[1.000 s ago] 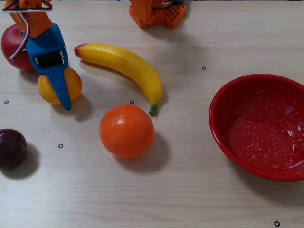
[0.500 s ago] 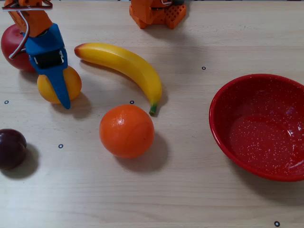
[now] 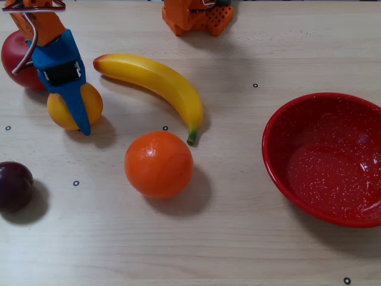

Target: Put peach in the red bowl.

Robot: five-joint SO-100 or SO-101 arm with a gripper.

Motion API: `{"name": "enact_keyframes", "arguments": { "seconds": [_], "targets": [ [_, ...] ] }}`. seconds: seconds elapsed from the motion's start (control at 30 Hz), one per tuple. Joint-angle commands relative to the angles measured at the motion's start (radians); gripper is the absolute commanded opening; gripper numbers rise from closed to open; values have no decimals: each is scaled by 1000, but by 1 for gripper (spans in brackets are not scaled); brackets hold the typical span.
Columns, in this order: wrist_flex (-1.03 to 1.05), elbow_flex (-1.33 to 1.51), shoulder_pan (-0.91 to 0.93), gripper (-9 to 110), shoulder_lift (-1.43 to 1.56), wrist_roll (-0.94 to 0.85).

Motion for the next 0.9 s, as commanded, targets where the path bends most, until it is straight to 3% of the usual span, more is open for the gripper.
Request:
{"name": "enact_keyframes", "arguments": {
  "seconds": [0.0, 0.87],
  "targets": [
    [3, -34, -35, 0, 23, -35],
    [126, -204, -69, 0, 112, 176]
  ]
}}
